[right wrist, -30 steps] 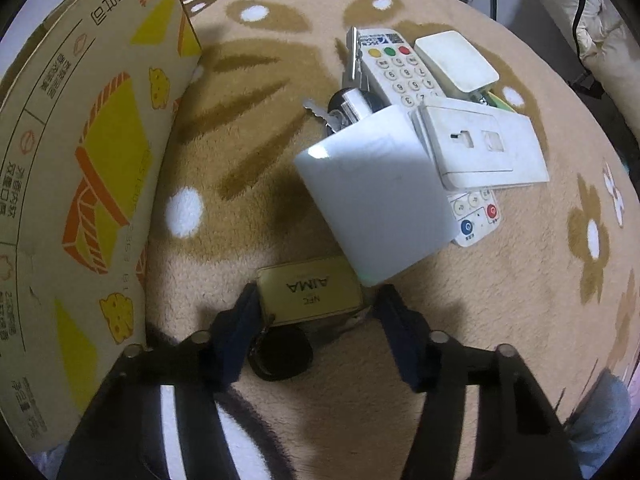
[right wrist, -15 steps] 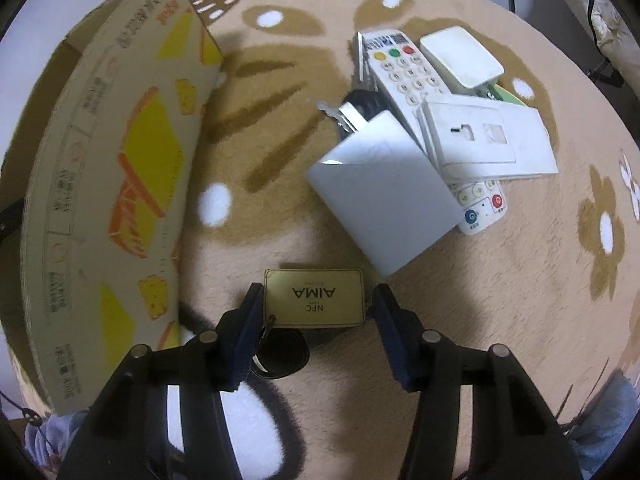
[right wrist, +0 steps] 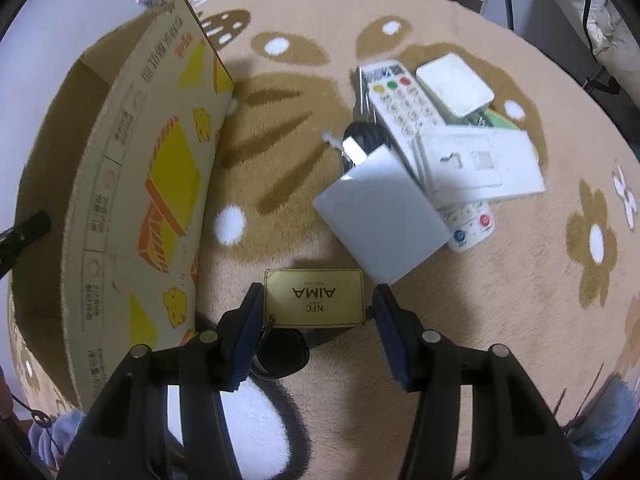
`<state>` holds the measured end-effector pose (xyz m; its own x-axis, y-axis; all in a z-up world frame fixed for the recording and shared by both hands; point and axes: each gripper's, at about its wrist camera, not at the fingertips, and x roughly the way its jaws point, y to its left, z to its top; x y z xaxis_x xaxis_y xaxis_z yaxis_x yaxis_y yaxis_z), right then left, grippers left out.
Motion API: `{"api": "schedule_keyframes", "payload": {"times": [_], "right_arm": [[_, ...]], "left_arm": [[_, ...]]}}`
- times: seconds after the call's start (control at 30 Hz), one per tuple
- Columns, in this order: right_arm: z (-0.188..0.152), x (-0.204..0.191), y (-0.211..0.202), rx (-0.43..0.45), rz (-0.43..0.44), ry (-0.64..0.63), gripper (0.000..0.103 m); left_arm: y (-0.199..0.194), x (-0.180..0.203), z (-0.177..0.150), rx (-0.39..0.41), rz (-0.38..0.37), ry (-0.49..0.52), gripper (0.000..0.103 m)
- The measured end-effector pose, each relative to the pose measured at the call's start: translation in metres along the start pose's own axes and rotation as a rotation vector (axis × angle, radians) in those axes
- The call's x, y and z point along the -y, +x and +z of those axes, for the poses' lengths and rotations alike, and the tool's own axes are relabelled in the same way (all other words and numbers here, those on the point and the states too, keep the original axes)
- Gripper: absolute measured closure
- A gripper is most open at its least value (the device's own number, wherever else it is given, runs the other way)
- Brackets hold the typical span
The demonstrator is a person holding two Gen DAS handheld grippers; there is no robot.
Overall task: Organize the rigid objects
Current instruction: 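Lift the AIMA key tag into the box and open the right tool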
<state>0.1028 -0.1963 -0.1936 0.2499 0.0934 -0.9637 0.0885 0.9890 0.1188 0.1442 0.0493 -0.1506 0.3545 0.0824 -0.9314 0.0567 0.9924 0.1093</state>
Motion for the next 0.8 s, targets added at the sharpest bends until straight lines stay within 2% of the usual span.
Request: {"api": "schedule_keyframes", "payload": {"times": [0.27,0.47,0.8], "right_arm": [[0.005,0.008,-0.028,0.056,0.075,0.037,0.045],[0.006,0.010,-0.030,0.078,0.118,0.055,0.044],[0.019,-0.001,-0.074,0.286,0.155,0.042,0.044]], "left_arm": [[0.000,0.000,0.000,0.001,0.006,0.006,0.094],[0.000,0.000,0.000,0.001,0.006,0.006,0.094],[0.000,-0.001,0.000,0.001,0.007,0.007,0.094]]}}
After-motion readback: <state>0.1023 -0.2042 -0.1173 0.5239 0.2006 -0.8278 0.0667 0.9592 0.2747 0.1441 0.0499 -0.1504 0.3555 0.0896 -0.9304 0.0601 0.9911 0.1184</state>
